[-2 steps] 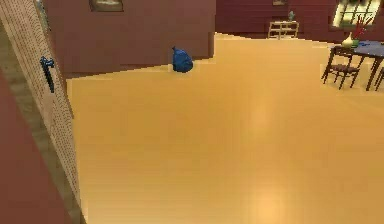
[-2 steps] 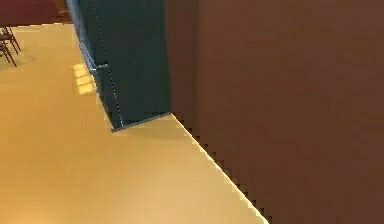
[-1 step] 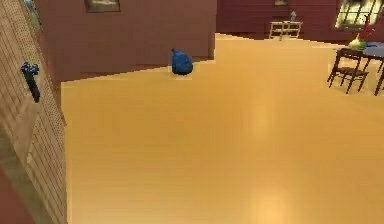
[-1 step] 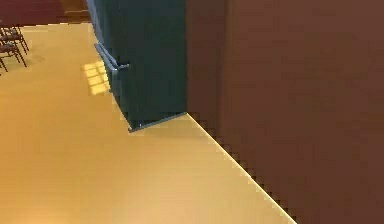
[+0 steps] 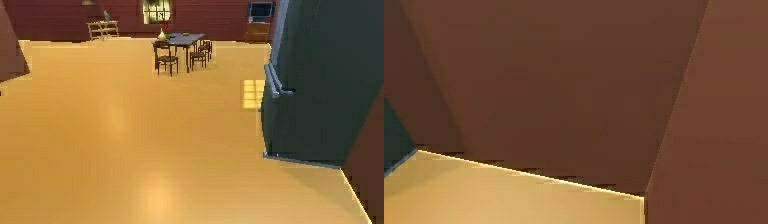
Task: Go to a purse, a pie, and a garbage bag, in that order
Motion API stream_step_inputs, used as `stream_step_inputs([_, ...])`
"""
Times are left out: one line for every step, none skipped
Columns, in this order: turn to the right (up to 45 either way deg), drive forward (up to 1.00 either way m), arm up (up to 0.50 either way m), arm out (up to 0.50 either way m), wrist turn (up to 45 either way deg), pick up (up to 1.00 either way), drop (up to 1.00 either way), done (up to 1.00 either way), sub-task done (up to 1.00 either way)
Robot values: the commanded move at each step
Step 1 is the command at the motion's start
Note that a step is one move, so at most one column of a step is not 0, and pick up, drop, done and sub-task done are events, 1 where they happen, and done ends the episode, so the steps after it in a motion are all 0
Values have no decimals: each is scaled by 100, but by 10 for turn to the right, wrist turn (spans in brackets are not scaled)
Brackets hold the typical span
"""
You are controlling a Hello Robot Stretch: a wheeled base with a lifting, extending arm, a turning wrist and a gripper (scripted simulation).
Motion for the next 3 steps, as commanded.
stream_step_inputs([120, 0, 0, 0, 0, 0, 0, 0, 0])
stream_step_inputs([0, 30, 0, 0, 0, 0, 0, 0, 0])
stream_step_inputs([-450, 0, 0, 0, 0, 0, 0, 0, 0])
